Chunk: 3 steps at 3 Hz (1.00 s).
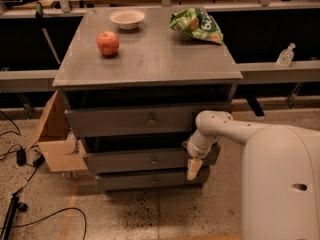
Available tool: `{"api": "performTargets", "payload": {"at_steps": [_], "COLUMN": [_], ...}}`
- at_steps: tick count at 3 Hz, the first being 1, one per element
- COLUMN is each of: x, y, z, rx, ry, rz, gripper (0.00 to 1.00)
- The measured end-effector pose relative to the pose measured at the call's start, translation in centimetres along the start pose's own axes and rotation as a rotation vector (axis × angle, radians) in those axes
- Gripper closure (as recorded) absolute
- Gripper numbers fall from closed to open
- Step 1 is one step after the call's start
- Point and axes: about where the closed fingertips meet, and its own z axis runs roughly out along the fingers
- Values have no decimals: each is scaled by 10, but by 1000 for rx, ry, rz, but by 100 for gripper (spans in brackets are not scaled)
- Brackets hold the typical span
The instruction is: Open middle drawer
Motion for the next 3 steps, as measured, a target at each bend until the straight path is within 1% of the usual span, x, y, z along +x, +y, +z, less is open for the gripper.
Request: {"api": "performTargets", "payload": {"at_steps": [1, 2, 3], "x": [5, 9, 7], "y": [9, 25, 25], "z": [8, 5, 0], "rx": [-23, -41, -41], "ry": [-2, -7, -7], "rz": [19, 31, 31], "gripper": [41, 72, 95]}}
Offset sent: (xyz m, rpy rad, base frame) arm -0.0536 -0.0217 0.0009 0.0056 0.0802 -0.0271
